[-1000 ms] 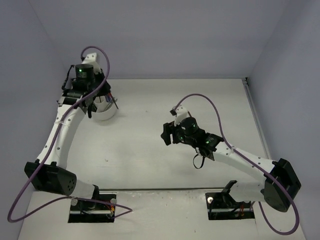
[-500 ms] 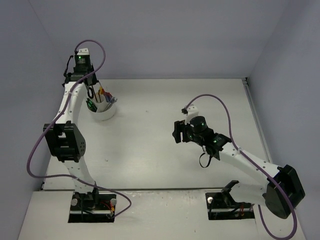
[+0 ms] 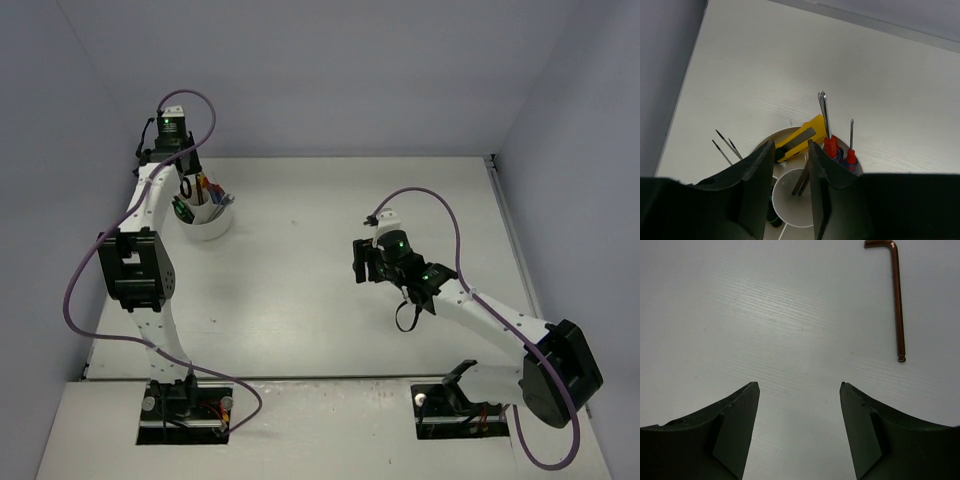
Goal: Sort the tools into containers
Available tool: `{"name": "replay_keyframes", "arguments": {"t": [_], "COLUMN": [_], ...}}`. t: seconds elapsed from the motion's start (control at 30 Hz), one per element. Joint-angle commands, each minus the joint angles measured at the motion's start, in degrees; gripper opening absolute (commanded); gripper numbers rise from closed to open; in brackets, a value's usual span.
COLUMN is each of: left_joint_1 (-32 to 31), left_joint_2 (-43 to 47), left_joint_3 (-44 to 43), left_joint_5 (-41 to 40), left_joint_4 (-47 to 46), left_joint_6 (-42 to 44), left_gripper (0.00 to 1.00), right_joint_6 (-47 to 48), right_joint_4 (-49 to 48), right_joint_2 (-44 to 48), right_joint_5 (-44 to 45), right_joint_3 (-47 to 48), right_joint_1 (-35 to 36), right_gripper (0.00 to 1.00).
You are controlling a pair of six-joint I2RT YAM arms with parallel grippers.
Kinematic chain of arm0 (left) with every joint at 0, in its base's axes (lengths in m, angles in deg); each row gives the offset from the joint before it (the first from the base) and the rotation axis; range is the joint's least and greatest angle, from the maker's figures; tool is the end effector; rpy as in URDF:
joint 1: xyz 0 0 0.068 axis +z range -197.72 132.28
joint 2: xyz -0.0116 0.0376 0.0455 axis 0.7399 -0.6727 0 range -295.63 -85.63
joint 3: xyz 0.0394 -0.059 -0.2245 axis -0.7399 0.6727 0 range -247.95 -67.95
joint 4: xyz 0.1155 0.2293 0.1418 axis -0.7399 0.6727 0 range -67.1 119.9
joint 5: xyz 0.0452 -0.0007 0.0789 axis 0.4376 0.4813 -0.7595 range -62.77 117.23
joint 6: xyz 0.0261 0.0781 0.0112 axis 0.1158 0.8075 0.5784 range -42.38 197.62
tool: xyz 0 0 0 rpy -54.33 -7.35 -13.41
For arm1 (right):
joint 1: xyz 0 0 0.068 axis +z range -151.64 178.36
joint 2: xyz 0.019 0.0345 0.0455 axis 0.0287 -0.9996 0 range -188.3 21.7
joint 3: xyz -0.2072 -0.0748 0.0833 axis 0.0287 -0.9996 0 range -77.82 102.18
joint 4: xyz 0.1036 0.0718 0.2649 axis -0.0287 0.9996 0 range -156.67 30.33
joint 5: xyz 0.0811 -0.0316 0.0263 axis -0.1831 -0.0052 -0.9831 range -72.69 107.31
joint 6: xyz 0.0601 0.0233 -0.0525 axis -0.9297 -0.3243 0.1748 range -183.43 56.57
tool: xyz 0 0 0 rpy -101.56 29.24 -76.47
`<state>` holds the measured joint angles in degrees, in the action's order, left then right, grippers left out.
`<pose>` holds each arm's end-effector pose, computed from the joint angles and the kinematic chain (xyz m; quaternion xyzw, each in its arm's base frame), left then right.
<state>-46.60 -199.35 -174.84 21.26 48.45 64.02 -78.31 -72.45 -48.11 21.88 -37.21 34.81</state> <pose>0.5177 0.0176 0.2677 -0.1371 0.8646 -0.0069 0.4833 0.2843 0.2028 0.1831 -0.1348 0.8246 0.2075 0.5088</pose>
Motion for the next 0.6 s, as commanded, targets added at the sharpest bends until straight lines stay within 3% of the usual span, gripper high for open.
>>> {"name": "replay_keyframes", "arguments": {"t": [0.0,0.23,0.37,0.57], "left_joint_1": [0.4,0.4,0.4,0.2], "left_joint_2": [4.4,8.8,17.0,30.6], "left_joint_3": [1.2,2.4,2.9,13.6], "left_joint_5": [0.7,2.5,4.9,11.5], "left_joint_4": [-3.6,-2.1,0.3,2.6], "left_joint_6": [-0.5,-2.3,-4.1,-8.1], "left_gripper": [0.32,0.39,0.53,0.6], "right_joint_6": [-1.8,-3.2,-2.9,0.5], "right_joint_4": [0.2,2.5,5.4,11.8], "right_joint_2": [-2.2,-3.8,-7.0,-18.0], "right_joint_5": [5.6,7.9,6.6,3.3], "right_joint_3": [3.7,6.0,10.6,20.6], "right_joint_1": [-1.6,-3.5,-7.8,-11.6], "right_gripper": [0.63,0.62,0.6,0.54]}}
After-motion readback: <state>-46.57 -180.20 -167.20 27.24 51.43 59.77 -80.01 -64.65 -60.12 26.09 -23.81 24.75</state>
